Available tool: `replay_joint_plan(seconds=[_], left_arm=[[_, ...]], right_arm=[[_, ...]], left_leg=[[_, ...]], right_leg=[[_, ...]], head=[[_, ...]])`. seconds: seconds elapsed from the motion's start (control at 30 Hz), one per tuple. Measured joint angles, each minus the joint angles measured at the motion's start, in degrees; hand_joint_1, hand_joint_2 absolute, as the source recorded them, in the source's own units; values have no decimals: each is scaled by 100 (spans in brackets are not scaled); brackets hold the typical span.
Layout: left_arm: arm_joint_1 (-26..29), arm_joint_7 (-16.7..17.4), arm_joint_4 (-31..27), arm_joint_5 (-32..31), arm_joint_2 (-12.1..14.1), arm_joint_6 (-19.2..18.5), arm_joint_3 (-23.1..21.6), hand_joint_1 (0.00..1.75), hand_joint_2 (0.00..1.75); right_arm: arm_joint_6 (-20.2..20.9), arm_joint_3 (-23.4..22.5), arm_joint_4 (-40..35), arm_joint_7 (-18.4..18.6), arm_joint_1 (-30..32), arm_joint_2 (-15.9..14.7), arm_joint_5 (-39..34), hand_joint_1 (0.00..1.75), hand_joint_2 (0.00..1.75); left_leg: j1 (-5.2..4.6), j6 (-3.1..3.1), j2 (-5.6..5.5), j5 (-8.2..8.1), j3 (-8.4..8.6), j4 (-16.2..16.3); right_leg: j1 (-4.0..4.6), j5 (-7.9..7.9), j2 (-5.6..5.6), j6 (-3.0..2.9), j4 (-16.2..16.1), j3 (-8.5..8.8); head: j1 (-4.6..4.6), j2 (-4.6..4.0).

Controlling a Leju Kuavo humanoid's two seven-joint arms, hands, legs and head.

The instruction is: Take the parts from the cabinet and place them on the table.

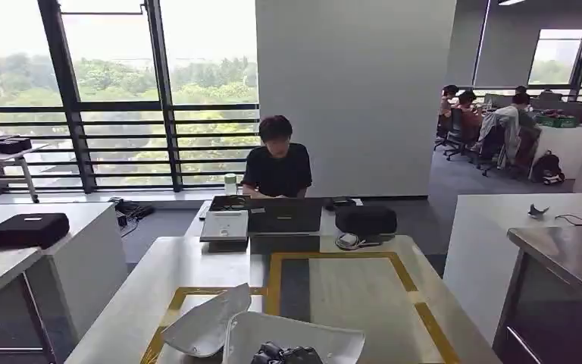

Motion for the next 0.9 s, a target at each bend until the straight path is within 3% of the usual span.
replay_joint_plan(seconds=[0.03,0.1,0.13,0.17,0.2,0.23,0.27,0.3,0.33,0.37,0.43,0.47,0.5,0.53,0.57,0.6,0.63,0.67,0.7,0.73,0.77,0.8,0.83,0.9], left_arm=[[-5,-4,4,0,-9,0,-2,0,175],[4,0,2,-2,2,0,-2,0,175],[19,4,2,-2,6,0,-2,0,175],[25,15,2,-2,11,0,0,0,175],[27,15,2,-4,15,0,0,0,175],[23,15,0,-7,17,0,0,0,175],[26,15,2,-15,20,0,0,0,175],[42,13,2,-31,20,0,-2,0,175],[34,9,4,-33,18,0,-2,0,175],[26,11,2,-35,18,-9,-2,0,175],[30,13,4,-37,13,-9,-2,0,175],[22,9,4,-39,-6,-9,-2,0,175],[21,9,0,-42,0,-9,-2,0,175],[16,9,0,-44,7,-9,-2,0,175],[7,9,-2,-46,9,-9,-2,0,175],[8,11,-2,-46,11,-9,-2,0,175],[14,13,-2,-46,11,-9,-2,0,175],[15,5,-2,-52,11,-15,-2,0,175],[12,-7,-2,-61,9,-31,-2,0,175],[6,-18,-2,-79,7,-35,-2,0,175],[-7,-26,0,-107,2,-35,-2,0,175],[-13,-26,0,-129,-2,-35,-4,0,175],[-46,-26,2,-168,-17,-42,-7,0,175],[-125,-18,0,-231,-15,-74,-17,0,175]], right_arm=[[-2,0,0,-5,-2,2,0,175,175],[0,2,0,-7,20,2,2,175,175],[0,2,0,-7,30,2,2,175,175],[2,2,0,-7,38,2,2,175,175],[2,2,0,-7,39,2,2,175,175],[2,2,0,-7,39,2,2,175,175],[2,2,0,-7,39,4,4,175,175],[4,2,2,-7,38,2,4,175,175],[17,4,9,-7,39,4,4,175,175],[21,4,9,-3,32,4,4,175,175],[4,-4,9,-5,18,4,4,175,175],[9,-11,9,-2,11,4,4,175,175],[7,-11,9,-9,8,4,4,175,175],[11,-11,9,-9,-11,4,4,175,175],[13,-11,9,-7,-7,2,4,175,175],[20,-11,20,-9,1,0,2,175,175],[50,-11,33,-11,1,0,-39,175,175],[96,-13,57,-24,-8,0,-104,175,175],[155,-22,105,-42,-25,0,-197,175,175],[188,-35,177,-53,-56,7,-271,175,175],[203,-70,301,-59,-114,22,-360,175,175],[205,-116,473,-77,-208,44,-420,175,175],[210,-174,761,-103,-335,87,-470,175,175],[249,-312,1421,-138,-615,214,-550,175,175]], left_leg=[[0,-22,1,-72,-285,421],[3,-46,3,-580,-767,1008],[2,-38,3,-781,-925,1116],[2,-34,4,-811,-980,1038],[2,-13,5,-685,-953,780],[2,4,6,-387,-845,340],[2,27,8,10,-726,-119],[2,50,15,557,-663,-544],[-18,67,25,543,-704,-618],[-32,102,22,500,-629,-604],[-15,176,24,496,-576,-632],[20,201,5,487,-486,-639],[23,237,9,443,-413,-661],[26,261,9,398,-368,-675],[26,272,8,351,-324,-683],[25,273,7,295,-274,-686],[25,269,5,244,-205,-680],[25,263,1,179,-124,-680],[25,250,-11,122,-41,-680],[23,239,-24,62,44,-680],[20,231,-26,5,124,-681],[26,221,-26,-52,115,-701],[-1,183,-39,-109,208,-652],[-3,111,-57,-155,251,-678]], right_leg=[[-2,-65,-1,-34,0,53],[7,-191,4,-49,0,166],[8,-253,18,-48,0,241],[8,-316,29,-42,1,326],[6,-388,41,-31,1,424],[4,-471,44,-18,1,538],[4,-547,38,-3,1,634],[11,-626,32,24,3,642],[39,-693,60,54,63,716],[46,-773,62,103,24,717],[56,-721,64,158,57,791],[52,-732,65,172,162,755],[42,-628,43,213,484,600],[25,-597,28,262,922,317],[5,-709,17,295,1350,2],[-8,-955,11,319,1670,-279],[-19,-1236,0,329,1861,-509],[-27,-1341,-6,323,1823,-625],[-26,-1270,-8,312,1603,-627],[-21,-1032,-8,287,1231,-551],[-10,-628,-8,236,761,-436],[11,-98,-11,169,271,-318],[69,113,16,155,85,-320],[65,124,23,118,64,-262]], head=[[-15,0],[-17,0],[-20,0],[-20,0],[-24,0],[-22,0],[-26,0],[-26,0],[-35,-2],[-13,-2],[-20,0],[-15,0],[-11,0],[-4,0],[-4,0],[4,0],[4,0],[11,2],[9,0],[15,0],[17,0],[20,0],[5,0],[13,0]])
